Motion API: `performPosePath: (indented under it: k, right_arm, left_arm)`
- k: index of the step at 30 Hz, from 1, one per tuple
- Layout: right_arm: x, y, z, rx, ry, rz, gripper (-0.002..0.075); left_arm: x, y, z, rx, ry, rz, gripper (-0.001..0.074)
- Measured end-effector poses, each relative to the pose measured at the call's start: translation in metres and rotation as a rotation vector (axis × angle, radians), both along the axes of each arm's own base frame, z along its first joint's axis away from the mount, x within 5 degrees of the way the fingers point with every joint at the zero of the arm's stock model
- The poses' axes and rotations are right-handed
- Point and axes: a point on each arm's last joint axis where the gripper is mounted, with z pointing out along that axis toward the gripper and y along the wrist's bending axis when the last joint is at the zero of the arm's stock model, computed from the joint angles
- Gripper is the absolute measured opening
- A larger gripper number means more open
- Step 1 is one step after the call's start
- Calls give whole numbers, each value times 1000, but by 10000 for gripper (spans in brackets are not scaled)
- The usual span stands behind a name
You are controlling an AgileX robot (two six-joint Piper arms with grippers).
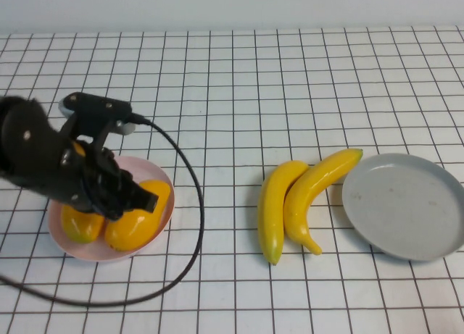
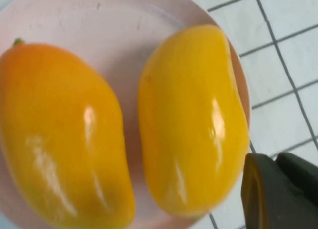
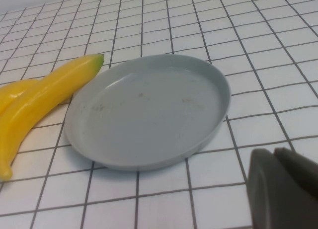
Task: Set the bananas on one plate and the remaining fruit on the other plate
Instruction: Put another type of fruit in the right plate
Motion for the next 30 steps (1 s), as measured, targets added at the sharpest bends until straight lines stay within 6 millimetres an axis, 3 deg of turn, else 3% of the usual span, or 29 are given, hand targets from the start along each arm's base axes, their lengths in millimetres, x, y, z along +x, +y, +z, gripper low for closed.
performPosePath:
  k: [3,12,17,30]
  right_arm:
    - [0,0,0,0,0,0,-16]
    - [0,0,0,0,0,0,-17]
    - [0,0,0,0,0,0,-16]
    - [0,0,0,0,0,0,-16]
  left_arm:
    - [-30,12,7,-27,-82,6,8]
    - [-118,47,65,-123,-450,3,0]
    - [-160,63,83,-159,-573,-3,0]
    - [-214,90,73,-108,-449,103,-2]
